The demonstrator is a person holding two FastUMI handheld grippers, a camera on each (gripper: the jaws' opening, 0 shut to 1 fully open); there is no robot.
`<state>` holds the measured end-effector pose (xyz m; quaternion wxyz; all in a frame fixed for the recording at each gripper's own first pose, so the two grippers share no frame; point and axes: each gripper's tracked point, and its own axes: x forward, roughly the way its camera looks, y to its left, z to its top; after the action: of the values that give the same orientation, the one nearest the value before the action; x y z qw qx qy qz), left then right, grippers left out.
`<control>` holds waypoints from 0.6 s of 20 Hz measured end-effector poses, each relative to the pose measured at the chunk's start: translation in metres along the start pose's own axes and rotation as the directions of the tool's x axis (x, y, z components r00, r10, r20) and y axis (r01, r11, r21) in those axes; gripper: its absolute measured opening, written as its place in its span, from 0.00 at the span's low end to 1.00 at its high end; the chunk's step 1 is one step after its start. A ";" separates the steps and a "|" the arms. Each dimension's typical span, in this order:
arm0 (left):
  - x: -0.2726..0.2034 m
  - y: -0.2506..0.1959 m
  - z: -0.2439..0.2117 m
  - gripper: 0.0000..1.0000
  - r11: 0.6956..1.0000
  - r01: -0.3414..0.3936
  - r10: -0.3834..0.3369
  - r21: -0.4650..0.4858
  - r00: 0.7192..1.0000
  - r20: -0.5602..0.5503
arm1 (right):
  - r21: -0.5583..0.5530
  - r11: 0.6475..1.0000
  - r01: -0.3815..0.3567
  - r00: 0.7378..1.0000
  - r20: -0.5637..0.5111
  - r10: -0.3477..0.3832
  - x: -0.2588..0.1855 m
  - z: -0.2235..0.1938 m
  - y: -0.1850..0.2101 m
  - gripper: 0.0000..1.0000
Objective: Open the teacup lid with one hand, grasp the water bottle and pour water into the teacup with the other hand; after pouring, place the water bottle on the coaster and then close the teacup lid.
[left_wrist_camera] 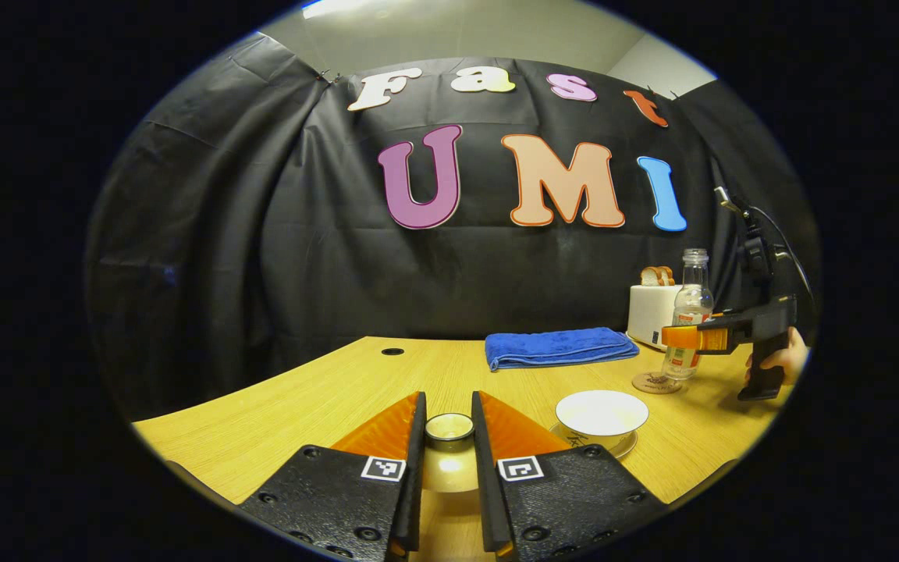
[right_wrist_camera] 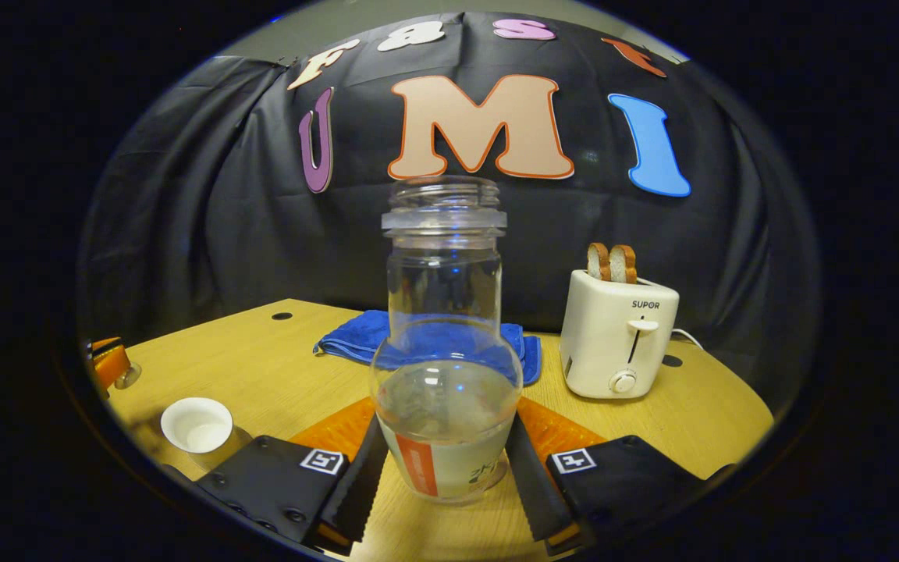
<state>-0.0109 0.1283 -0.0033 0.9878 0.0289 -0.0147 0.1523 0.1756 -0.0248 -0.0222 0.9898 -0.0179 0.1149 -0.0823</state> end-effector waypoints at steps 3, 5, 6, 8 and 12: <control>0.000 0.000 0.000 0.28 1.000 -0.001 0.001 0.000 1.000 0.002 | 0.011 1.000 0.011 1.000 0.005 -0.011 0.011 -0.004 -0.001 0.80; 0.001 0.000 -0.001 0.28 1.000 -0.001 0.001 0.000 1.000 0.000 | 0.004 1.000 0.023 1.000 -0.003 -0.023 0.017 -0.009 -0.002 0.80; 0.000 0.000 0.001 0.28 1.000 -0.001 0.001 -0.001 1.000 0.003 | 0.000 1.000 0.026 1.000 -0.009 -0.026 0.019 -0.011 -0.004 0.81; 0.000 0.000 -0.001 0.28 1.000 -0.001 0.001 -0.001 1.000 0.002 | -0.002 0.999 0.034 0.999 -0.013 -0.034 0.022 -0.012 -0.006 0.80; 0.000 0.000 -0.001 0.28 1.000 -0.001 0.001 0.000 1.000 0.002 | 0.010 0.999 0.039 0.999 -0.019 -0.039 0.025 -0.014 -0.007 0.80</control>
<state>-0.0110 0.1284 -0.0039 0.9877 0.0289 -0.0155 0.1528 0.1951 -0.0365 -0.0413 0.9870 -0.0140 0.1233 -0.1022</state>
